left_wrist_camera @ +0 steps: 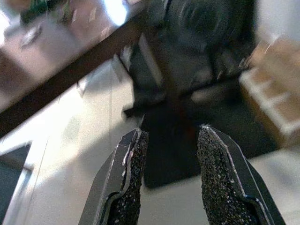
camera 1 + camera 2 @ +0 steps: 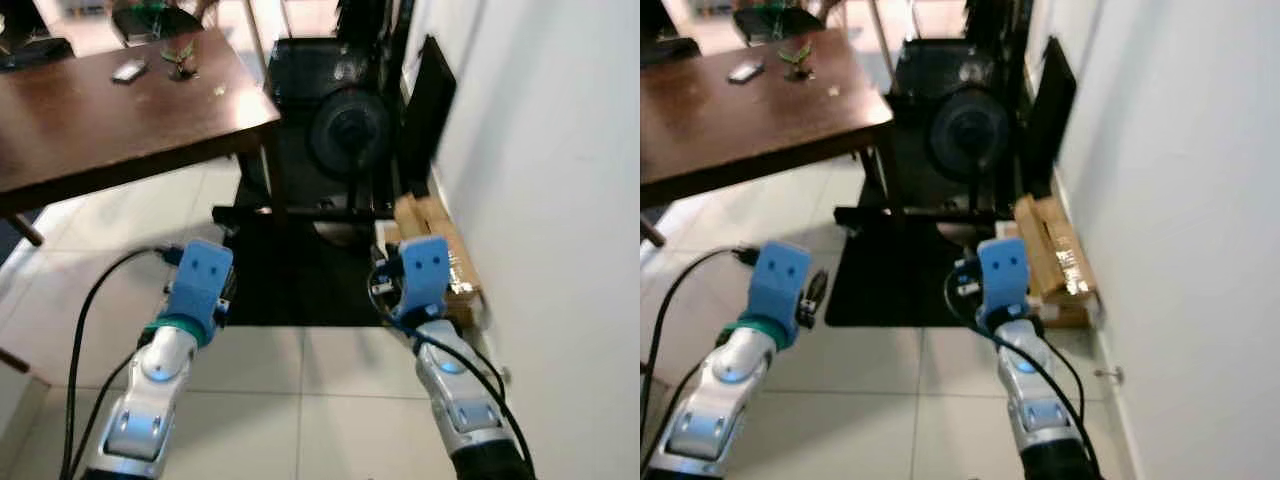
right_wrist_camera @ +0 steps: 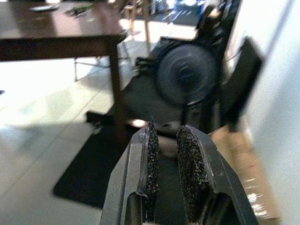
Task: Hang keys on a hook
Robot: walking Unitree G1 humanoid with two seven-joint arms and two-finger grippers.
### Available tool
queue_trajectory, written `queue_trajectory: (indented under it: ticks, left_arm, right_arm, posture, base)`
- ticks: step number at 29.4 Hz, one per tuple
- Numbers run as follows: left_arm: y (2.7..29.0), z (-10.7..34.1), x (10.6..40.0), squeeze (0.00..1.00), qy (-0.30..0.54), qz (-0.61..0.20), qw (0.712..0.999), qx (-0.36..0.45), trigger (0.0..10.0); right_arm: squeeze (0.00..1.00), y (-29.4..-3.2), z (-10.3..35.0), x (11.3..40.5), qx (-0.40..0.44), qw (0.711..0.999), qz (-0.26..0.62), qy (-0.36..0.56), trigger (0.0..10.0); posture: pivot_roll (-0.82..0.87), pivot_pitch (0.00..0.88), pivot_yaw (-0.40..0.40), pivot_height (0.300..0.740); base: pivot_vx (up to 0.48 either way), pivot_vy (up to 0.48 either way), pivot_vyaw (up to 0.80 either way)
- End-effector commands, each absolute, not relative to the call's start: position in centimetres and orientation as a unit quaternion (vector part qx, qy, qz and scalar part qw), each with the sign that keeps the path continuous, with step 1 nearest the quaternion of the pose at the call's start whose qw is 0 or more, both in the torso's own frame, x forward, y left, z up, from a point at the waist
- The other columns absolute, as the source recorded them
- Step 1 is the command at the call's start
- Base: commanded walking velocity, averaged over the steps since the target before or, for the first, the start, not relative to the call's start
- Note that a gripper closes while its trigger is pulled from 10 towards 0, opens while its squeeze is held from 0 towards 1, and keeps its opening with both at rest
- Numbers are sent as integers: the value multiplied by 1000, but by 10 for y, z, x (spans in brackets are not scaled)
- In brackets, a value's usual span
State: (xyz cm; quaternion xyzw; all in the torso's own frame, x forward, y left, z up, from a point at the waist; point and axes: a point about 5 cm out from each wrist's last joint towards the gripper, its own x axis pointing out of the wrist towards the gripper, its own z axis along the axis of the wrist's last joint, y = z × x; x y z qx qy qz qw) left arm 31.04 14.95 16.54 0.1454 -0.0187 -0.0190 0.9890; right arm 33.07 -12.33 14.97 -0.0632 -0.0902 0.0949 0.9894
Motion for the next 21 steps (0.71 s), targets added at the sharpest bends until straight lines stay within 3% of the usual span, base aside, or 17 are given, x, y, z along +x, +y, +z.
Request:
queue_trajectory:
  ticks: [1,3,4,12,15,21]
  left_arm:
    - [145,172,313,0,-31,-19,990,133,10000]
    - [143,177,314,0,-37,-16,992,120,10000]
    - [137,184,314,0,-49,-7,995,86,10000]
    - [133,185,313,0,-56,5,997,58,10000]
    - [135,199,315,0,-81,3,993,82,10000]
    - [164,202,314,0,-78,32,981,172,10000]
  right_arm:
    - [0,-118,156,332,-68,987,107,-103,10000]
    - [0,-118,158,333,-79,985,113,-107,10000]
    - [0,-124,164,334,-107,980,126,-114,10000]
    - [0,-137,180,342,-147,972,133,-129,10000]
    - [0,-142,192,348,-128,975,122,-137,10000]
    - [0,-142,212,346,-53,979,108,-167,10000]
  posture:
    - [-81,35,113,740]
    - [-83,37,93,740]
    - [-97,43,45,740]
    - [-122,49,24,740]
    - [-117,56,32,740]
    - [-88,56,60,740]
  base:
    - [0,0,-800]
    - [0,0,-800]
    - [0,0,-800]
    - [0,0,-800]
    - [0,0,-800]
    - [0,0,0]
